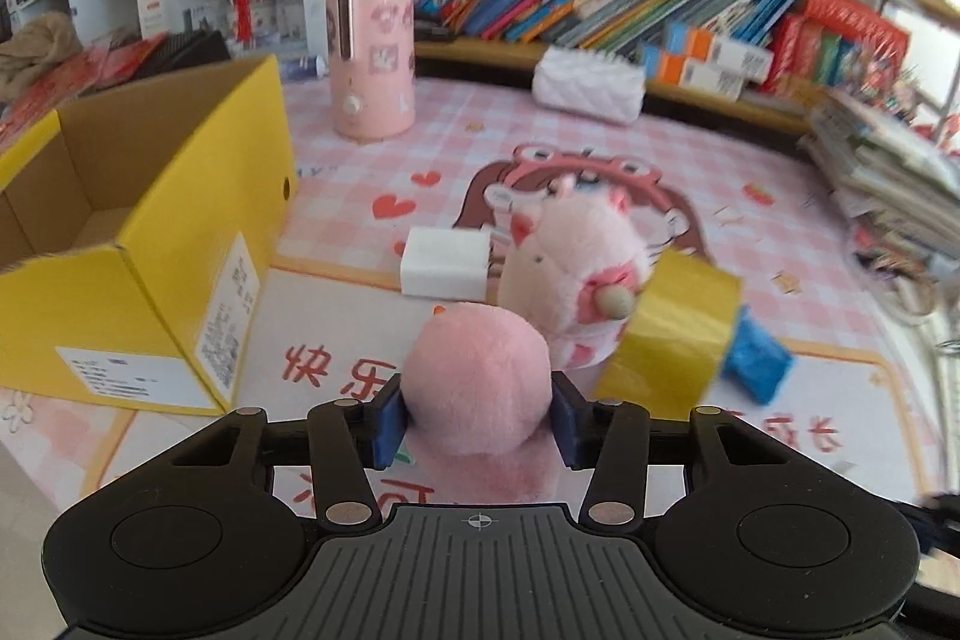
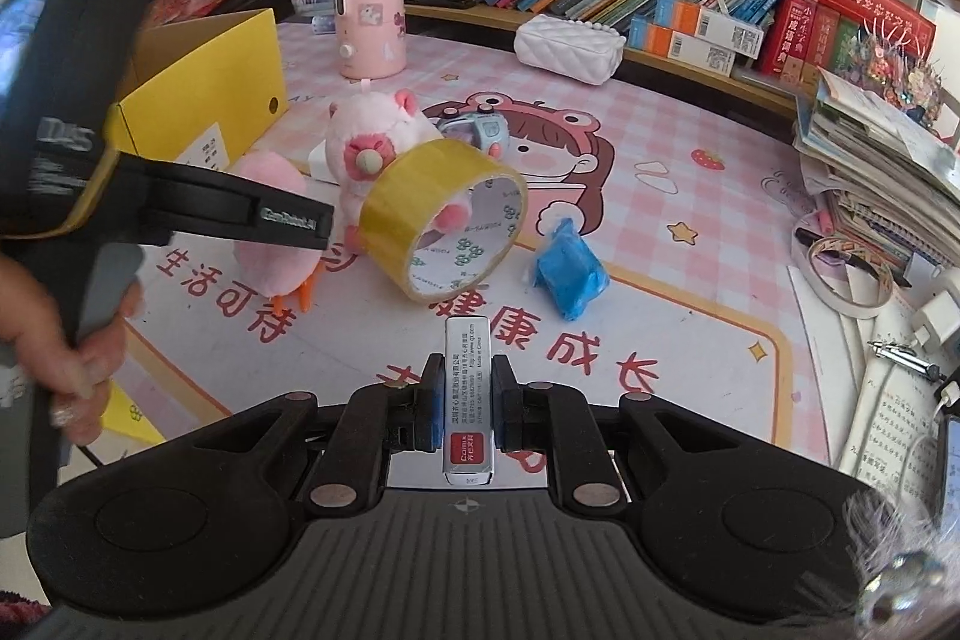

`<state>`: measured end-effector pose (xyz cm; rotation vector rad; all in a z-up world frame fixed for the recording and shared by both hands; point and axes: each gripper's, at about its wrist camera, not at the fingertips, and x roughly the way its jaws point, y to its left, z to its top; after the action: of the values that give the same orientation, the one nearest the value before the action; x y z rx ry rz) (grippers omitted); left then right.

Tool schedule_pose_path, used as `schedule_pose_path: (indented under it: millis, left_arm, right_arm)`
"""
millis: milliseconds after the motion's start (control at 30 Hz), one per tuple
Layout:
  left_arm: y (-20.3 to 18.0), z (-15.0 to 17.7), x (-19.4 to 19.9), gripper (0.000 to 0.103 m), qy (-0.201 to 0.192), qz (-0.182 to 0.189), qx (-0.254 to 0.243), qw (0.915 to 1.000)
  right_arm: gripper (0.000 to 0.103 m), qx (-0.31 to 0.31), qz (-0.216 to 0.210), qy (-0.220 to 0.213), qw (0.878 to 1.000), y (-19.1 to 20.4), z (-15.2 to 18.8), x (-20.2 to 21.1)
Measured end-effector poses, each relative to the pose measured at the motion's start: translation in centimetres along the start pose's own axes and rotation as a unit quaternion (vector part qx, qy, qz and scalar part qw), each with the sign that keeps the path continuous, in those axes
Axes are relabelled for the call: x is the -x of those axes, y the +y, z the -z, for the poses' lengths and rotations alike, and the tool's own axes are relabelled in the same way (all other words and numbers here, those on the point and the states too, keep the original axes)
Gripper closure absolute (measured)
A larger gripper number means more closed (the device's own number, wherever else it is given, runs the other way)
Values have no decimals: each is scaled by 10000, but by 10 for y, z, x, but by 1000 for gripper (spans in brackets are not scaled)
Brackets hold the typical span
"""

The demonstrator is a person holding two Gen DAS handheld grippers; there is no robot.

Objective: Organize objects
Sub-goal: 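Grasp the pink plush chick with the left tool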

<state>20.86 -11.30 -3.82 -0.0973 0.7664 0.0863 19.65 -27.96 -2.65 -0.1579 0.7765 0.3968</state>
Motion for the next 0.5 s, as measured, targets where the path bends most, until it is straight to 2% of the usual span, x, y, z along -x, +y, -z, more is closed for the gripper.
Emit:
schedule_pose_path:
  millis: [133, 267, 500]
  left_arm:
    - [12, 7, 33, 56, -199, 98, 12, 9998]
    - [33, 20, 54, 56, -142, 16, 152, 9998]
    - [83, 41, 83, 56, -122, -222, 340, 9991]
  right_arm:
    - [89, -132, -53, -34, 9999, 8, -2, -1]
    - [89, -130, -204, -14, 9997, 26, -5, 0]
    - [89, 152, -467, -61, 9988, 82, -6, 11]
